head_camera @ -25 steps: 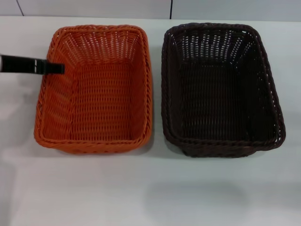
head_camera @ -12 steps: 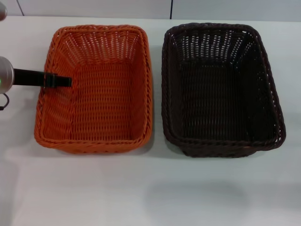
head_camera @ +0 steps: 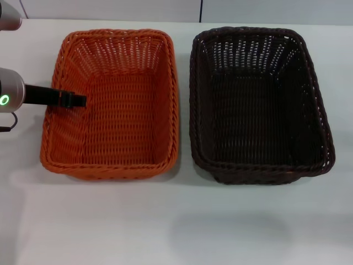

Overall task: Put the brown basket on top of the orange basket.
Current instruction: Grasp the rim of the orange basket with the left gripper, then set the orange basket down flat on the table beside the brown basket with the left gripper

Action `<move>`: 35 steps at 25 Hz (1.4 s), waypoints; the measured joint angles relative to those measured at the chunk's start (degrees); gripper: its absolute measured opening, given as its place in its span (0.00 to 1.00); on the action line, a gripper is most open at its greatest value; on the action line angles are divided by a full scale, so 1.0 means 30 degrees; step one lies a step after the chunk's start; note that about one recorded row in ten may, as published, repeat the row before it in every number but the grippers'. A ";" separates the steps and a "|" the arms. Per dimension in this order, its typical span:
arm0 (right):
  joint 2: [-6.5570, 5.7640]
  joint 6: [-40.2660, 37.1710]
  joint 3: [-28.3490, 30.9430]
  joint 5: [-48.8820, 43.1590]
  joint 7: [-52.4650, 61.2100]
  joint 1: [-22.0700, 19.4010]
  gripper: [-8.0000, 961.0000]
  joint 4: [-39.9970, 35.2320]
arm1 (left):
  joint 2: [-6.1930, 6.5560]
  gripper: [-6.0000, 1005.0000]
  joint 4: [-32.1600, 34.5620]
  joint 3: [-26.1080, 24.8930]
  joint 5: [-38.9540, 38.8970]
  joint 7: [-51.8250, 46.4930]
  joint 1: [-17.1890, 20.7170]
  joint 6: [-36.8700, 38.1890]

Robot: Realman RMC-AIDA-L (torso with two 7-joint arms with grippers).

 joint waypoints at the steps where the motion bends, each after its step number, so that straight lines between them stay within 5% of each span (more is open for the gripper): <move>1: -0.0002 0.0009 0.0000 0.0000 0.0025 0.0002 0.75 -0.0001 | 0.0003 0.68 -0.0009 0.0004 0.0000 0.0001 -0.0006 0.0032; 7: -0.0015 0.0022 0.0001 0.0001 0.0091 0.0025 0.74 0.0040 | 0.0063 0.67 -0.0219 -0.0122 0.0013 0.0398 -0.0129 0.0286; 9: -0.0037 0.0029 0.0000 0.0000 0.0095 0.0100 0.74 0.0071 | 0.0076 0.43 -0.0229 -0.0263 -0.0076 0.1545 -0.0288 0.0248; 14: -0.0071 0.0036 0.0000 0.0066 0.0097 0.0142 0.74 0.0103 | 0.0076 0.25 -0.0412 -0.1236 -0.0715 0.5040 -0.0935 -0.0406; 17: -0.0088 0.0036 0.0010 0.0071 0.0096 0.0156 0.75 0.0100 | 0.0090 0.25 -0.0911 -0.2520 -0.1878 0.7559 -0.1384 -0.1039; 18: -0.0092 0.0034 0.0014 0.0071 0.0097 0.0164 0.75 0.0083 | 0.0091 0.25 -0.1256 -0.3334 -0.2458 0.8525 -0.1677 -0.1419; 19: -0.0093 0.0035 0.0021 0.0076 0.0097 0.0167 0.75 0.0048 | 0.0202 0.24 -0.2426 -0.5876 -0.4205 1.1270 -0.2634 -0.2739; 21: -0.0092 0.0035 0.0015 0.0076 0.0097 0.0170 0.74 0.0030 | 0.0275 0.24 -0.2937 -0.6797 -0.4745 1.2267 -0.3016 -0.3304; 25: -0.0093 0.0025 0.0005 0.0061 0.0097 0.0183 0.74 0.0007 | 0.1417 0.24 -0.6650 -1.0976 -0.6438 1.6865 -0.5579 -0.5886; 29: -0.0034 -0.0122 0.0000 0.0050 0.0097 0.0151 0.74 0.0000 | 0.1678 0.23 -0.7377 -1.1397 -0.6499 1.9200 -0.6479 -0.7068; 35: 0.0001 -0.0157 -0.0229 0.0019 0.0097 0.0142 0.74 -0.0032 | 0.1531 0.22 -0.7383 -1.1216 -0.6281 2.2263 -0.7244 -0.7998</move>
